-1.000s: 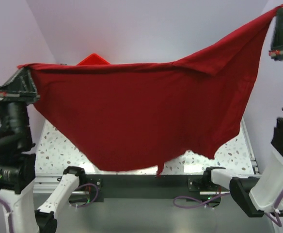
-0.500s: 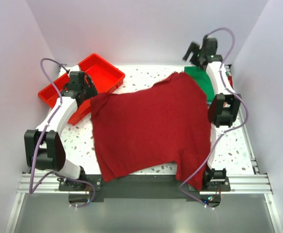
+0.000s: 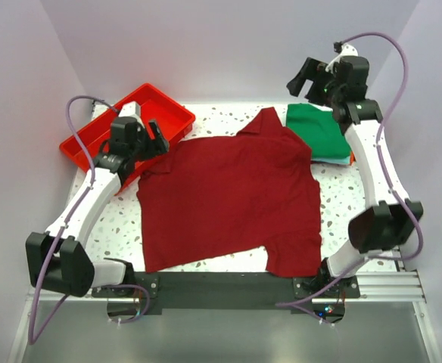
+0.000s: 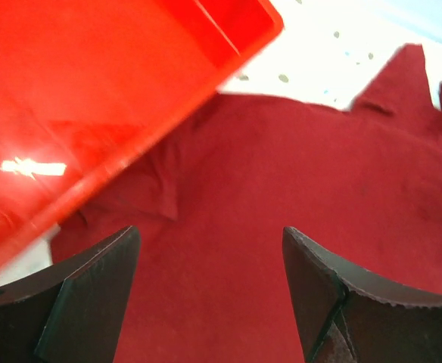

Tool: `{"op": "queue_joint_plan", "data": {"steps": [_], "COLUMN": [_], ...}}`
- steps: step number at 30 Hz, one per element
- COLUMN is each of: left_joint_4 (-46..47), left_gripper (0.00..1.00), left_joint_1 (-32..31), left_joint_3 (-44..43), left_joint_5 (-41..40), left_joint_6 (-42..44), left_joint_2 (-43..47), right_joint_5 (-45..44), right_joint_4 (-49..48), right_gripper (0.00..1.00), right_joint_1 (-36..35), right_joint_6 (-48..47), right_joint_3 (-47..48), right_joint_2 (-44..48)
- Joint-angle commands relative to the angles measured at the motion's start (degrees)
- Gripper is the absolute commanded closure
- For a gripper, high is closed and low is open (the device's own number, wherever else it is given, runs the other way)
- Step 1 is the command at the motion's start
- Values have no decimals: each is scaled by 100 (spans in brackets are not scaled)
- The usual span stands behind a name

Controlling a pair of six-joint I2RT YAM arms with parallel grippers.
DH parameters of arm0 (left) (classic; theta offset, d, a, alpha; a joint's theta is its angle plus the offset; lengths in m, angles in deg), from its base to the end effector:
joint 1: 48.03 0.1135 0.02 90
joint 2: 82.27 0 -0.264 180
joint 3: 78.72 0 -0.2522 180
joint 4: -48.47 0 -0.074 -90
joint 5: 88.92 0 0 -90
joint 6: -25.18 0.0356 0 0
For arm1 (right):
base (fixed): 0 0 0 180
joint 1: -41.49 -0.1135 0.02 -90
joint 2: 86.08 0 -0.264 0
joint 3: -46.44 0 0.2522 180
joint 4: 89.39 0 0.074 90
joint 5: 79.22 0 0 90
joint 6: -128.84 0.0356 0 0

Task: Fold and stack the t-shirts
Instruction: Flatten the tshirt out

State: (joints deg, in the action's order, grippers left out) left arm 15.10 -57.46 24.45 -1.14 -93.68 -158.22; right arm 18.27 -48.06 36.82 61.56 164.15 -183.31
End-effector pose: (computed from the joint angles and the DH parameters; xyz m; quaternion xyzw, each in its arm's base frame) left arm 0.2967 -0.0479 0.3146 -0.1571 0.8624 -0.1417 0.4599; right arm 0.3899 0.0365 0.4247 0.0923 0.8173 0.1863 0.5374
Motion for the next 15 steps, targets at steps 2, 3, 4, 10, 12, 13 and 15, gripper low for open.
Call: {"op": "queue_joint_plan", "data": {"steps": [2, 3, 4, 10, 12, 13, 15], "left_joint_4": [-42, -68, -103, -271, -279, -271, -253], "left_gripper": [19, 19, 19, 18, 18, 18, 18], "left_joint_1": [-252, -278, -322, -454, -454, -454, -454], "left_joint_3": [592, 698, 795, 1603, 1753, 1893, 2026], "left_joint_5": [187, 169, 169, 187, 195, 195, 370], "left_joint_6": [-260, -321, -357, -497, -506, -515, -559], "left_joint_2": [369, 474, 519, 861, 949, 950, 950], "right_joint_5": [332, 341, 341, 411, 403, 403, 394], "right_joint_4": [-42, -15, 28, 82, 152, 161, 99], "right_gripper": [1, 1, 1, 1, 1, 1, 1], "right_joint_1": [-201, -236, -306, -403, -403, -395, -403], "right_joint_6": [-145, -145, -154, -57, -40, -40, -13], "right_joint_3": [-987, -1146, -1296, -2885, -3177, -3474, -3757], "right_joint_2": [634, 748, 967, 1636, 1821, 1874, 2006]}}
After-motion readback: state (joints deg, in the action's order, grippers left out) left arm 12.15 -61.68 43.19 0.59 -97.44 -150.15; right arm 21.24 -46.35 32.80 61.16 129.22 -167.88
